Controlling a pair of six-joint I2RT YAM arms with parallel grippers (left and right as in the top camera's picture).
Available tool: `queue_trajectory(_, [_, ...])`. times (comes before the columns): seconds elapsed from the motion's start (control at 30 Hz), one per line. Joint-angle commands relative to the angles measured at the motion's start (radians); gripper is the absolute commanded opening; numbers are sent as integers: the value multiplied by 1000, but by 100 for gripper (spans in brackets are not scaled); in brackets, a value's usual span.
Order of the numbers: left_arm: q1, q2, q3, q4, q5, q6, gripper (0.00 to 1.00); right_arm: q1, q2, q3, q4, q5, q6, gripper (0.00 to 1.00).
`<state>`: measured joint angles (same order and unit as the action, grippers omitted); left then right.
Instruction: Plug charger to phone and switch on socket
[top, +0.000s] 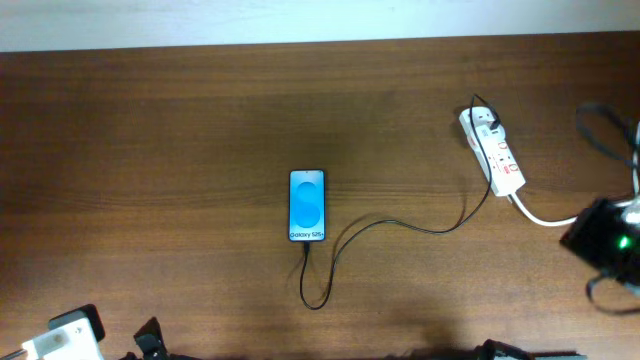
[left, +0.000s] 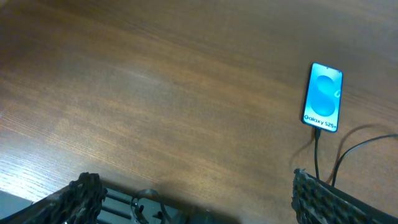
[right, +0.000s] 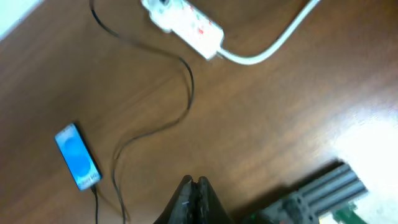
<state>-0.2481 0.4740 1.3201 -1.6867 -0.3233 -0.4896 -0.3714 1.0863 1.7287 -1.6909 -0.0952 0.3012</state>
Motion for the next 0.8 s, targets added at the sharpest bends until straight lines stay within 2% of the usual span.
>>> queue_trajectory(0.0, [2,0,3,-1,-13,6,99,5,-92,-124,-8,-6,-13,4])
queue_trajectory(0.13, [2,0,3,-1,-13,6,99,5,-183,-253,-8,-28,-13,5])
queue_trajectory(0.2, [2,0,3,-1,-13,6,99,5,-222,-300,-8,-24,-15,11])
queue_trajectory(0.27, [2,0,3,-1,-13,6,99,6,-246,-326,-8,-24,-37,32])
queue_trajectory(0.3, [2,0,3,-1,-13,6,99,6,-263,-338,-8,-24,-37,49])
queue_trajectory(0.37, [2,0,3,-1,-13,6,99,6,-278,-338,-8,-24,-43,61])
queue_trajectory(0.43, [2,0,3,-1,-13,6,99,5,-290,-338,-8,-24,-69,98])
queue_trajectory(0.77, [2,0,3,-1,-13,6,99,5,-316,-338,-7,-39,-84,98])
